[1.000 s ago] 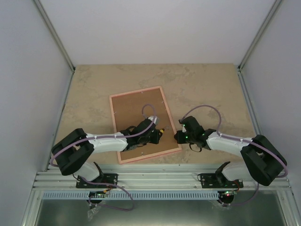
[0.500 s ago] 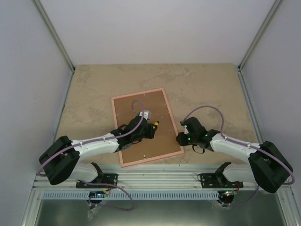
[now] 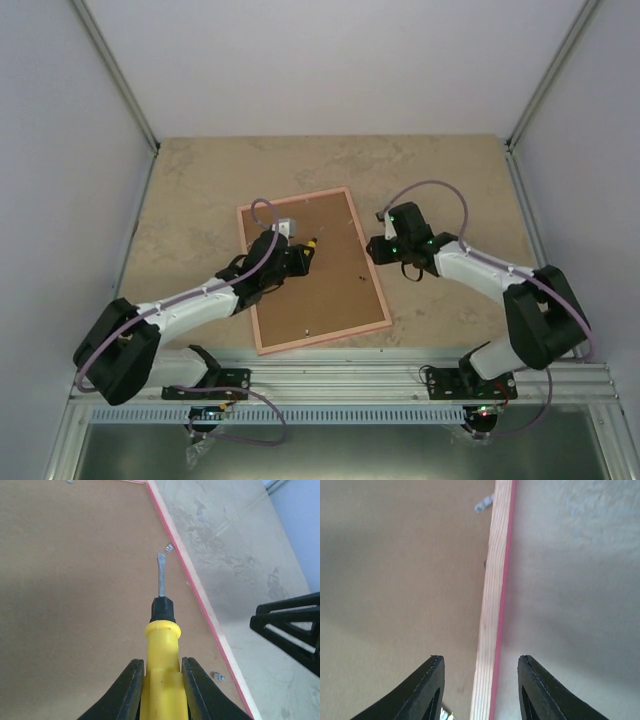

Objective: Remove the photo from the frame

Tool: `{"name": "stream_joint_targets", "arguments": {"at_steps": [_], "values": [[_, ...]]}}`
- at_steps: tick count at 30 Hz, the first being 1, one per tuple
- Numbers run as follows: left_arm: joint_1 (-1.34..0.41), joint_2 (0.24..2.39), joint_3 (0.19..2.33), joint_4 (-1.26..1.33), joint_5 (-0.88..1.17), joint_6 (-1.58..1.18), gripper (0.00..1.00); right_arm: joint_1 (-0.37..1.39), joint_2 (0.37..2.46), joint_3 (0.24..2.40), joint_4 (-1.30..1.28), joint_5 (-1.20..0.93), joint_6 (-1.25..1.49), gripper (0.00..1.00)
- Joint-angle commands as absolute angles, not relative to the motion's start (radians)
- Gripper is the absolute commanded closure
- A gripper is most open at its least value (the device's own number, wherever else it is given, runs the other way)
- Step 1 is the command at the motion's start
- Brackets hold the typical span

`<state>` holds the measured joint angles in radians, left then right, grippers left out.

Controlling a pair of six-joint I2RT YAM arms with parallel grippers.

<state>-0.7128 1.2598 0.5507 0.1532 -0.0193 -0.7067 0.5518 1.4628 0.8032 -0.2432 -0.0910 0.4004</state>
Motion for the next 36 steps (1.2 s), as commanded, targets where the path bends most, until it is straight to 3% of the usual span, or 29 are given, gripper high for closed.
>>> {"name": "stream_joint_targets", "arguments": {"at_steps": [1, 16, 29, 36], "values": [[-0.676, 1.299, 0.586, 0.168, 0.034, -0.655, 1.00, 0.515, 1.554, 0.888, -0.207, -0.120, 0.342, 0.58], [-0.669, 1.559, 0.758, 0.215, 0.136, -0.598, 1.00, 0.494, 1.873, 1.084, -0.159, -0.179, 0.288, 0.60], [-0.669, 1.739, 0.891, 0.188, 0.184, -0.590, 1.00, 0.491, 1.895, 1.040, -0.145, -0.183, 0.323, 0.89], [-0.669, 1.770, 0.908, 0.177, 0.165, -0.604, 1.00, 0.492, 1.881, 0.999, -0.118, -0.208, 0.354, 0.94]]}}
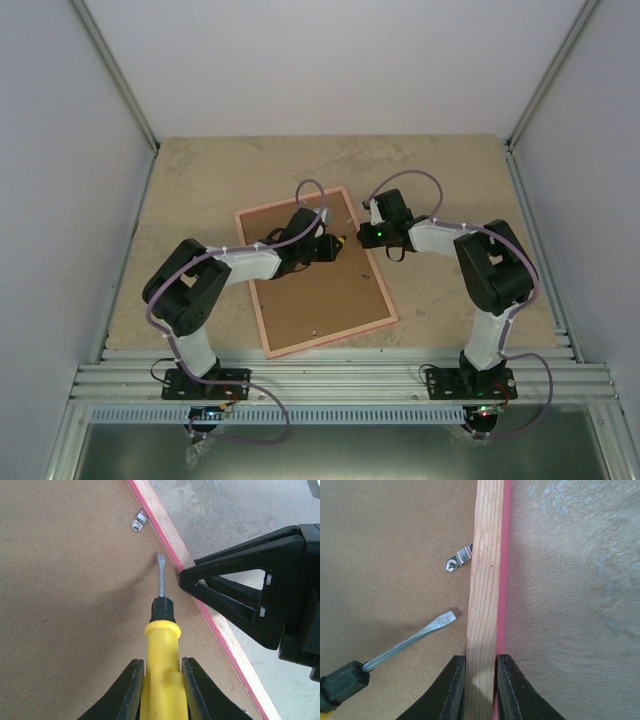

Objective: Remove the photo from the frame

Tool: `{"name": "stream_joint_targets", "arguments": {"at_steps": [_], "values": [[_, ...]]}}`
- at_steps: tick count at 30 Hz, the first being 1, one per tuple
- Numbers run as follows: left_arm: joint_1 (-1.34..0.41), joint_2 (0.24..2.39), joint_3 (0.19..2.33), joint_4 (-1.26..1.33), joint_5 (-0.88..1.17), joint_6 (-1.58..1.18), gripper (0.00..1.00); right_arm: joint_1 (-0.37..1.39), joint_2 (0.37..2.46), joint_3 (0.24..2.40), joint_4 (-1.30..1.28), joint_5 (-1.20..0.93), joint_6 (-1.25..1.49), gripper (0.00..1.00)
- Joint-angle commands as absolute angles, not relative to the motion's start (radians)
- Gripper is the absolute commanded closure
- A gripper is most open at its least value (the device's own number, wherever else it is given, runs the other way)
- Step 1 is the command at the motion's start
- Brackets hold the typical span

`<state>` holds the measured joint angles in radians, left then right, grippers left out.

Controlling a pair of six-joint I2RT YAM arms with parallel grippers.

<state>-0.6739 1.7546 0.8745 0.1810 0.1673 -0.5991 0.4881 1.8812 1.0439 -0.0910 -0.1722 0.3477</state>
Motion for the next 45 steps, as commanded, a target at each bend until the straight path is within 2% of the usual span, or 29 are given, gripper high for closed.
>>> {"name": "stream_joint_targets", "arguments": {"at_steps": [1, 25, 28, 34, 45], "values": [[-0.669, 1.778, 0.912, 0.175, 0.160, -0.612, 1.00, 0.492, 1.881, 0.995, -0.115, -0.208, 0.358, 0.94], [-0.669, 1.837, 0.915, 0.220, -0.016, -0.750, 1.00, 0.490, 1.871, 0.956, -0.081, -0.200, 0.402, 0.99], [-0.669, 1.810, 0.889, 0.225, -0.047, -0.777, 1.00, 0.480, 1.852, 0.938, -0.072, -0.179, 0.422, 0.99], [-0.669, 1.746, 0.844, 0.266, 0.018, -0.797, 1.00, 0.446, 1.807, 0.908, -0.053, -0.175, 0.466, 1.00], [-0.669, 1.482, 0.711, 0.260, 0.018, -0.796, 1.00, 0.370, 1.679, 0.792, -0.004, -0.147, 0.621, 1.00]]}}
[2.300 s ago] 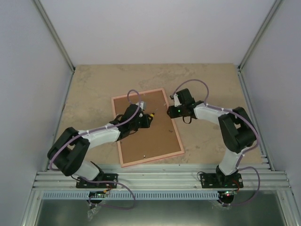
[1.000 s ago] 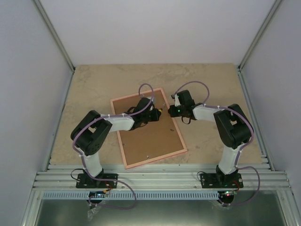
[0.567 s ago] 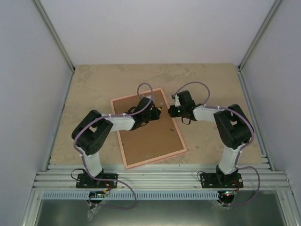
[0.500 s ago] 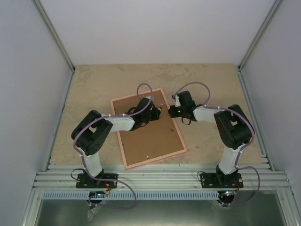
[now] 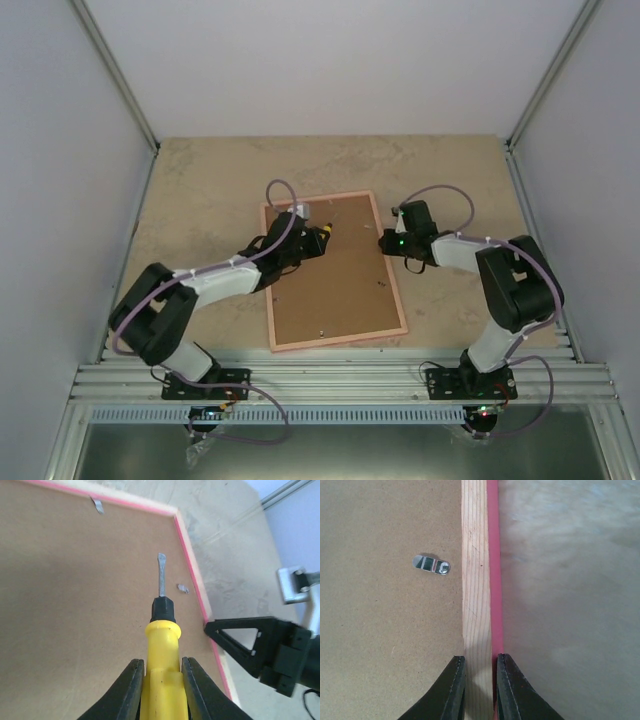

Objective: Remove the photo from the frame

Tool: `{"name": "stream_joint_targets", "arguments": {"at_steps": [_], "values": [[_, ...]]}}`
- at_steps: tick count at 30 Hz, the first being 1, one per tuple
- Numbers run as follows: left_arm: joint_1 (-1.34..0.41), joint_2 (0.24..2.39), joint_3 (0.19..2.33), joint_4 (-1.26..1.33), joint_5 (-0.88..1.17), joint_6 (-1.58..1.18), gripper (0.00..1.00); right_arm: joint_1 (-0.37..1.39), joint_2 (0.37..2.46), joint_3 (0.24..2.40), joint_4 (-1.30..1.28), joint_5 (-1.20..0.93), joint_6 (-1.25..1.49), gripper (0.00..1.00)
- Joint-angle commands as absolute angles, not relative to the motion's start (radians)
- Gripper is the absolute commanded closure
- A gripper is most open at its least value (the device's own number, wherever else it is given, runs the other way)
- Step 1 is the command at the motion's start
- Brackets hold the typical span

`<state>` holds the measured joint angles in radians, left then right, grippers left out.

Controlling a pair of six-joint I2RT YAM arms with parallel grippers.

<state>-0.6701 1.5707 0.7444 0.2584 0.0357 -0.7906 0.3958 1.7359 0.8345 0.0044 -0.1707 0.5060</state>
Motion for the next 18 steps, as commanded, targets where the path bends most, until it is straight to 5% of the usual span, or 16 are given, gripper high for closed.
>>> {"name": "stream_joint_targets", "arguments": {"at_steps": [1, 18], "values": [[-0.669, 1.460, 0.700, 0.255, 0.012, -0.794, 1.00, 0.365, 1.659, 0.778, -0.004, -0.131, 0.638, 1.00], [-0.667, 1.299, 0.561, 0.246, -0.053, -0.791, 1.00, 0.253, 1.410, 0.561, 0.012, 0.059, 0.918, 0.95]]}}
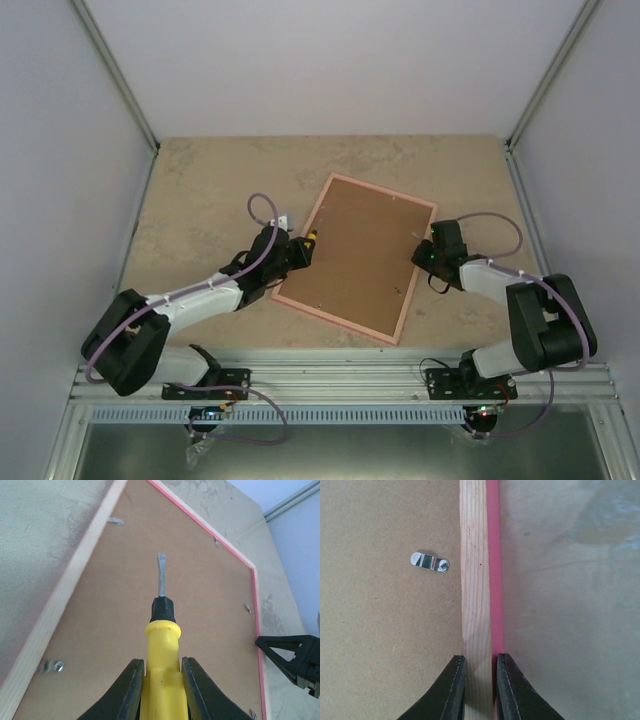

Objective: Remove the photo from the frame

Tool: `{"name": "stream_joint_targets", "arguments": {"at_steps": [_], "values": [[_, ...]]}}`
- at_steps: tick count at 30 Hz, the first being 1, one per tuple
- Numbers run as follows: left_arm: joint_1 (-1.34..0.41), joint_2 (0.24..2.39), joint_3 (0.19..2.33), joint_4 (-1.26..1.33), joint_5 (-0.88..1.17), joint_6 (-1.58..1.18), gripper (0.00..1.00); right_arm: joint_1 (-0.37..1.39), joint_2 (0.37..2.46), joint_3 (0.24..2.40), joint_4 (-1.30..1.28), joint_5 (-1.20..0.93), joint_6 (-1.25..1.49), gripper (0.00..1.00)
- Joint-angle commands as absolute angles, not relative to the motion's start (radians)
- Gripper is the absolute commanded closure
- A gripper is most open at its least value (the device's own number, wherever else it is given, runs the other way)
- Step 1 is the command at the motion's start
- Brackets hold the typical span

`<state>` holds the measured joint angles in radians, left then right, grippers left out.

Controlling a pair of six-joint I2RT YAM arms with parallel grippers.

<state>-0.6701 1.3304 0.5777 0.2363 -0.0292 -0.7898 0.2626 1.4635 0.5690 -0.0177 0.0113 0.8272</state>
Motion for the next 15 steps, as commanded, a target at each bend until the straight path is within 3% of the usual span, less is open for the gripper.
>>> {"name": "stream_joint_targets", "arguments": {"at_steps": [1, 5, 15], "values": [[-0.667, 1.295, 0.559, 0.245, -0.054, -0.793, 1.00, 0.253, 1.405, 0.569, -0.002, 0.059, 0.902, 0.93], [-0.667, 1.277, 0.550, 0.243, -0.063, -0.786, 1.00, 0.253, 1.387, 0.608, -0.084, 0.022, 0.815, 0.84], [-0.667, 1.213, 0.495, 0.252, -0.086, -0.756, 1.00, 0.322, 1.136, 0.587, -0.434, -0.120, 0.614, 0.41]]}}
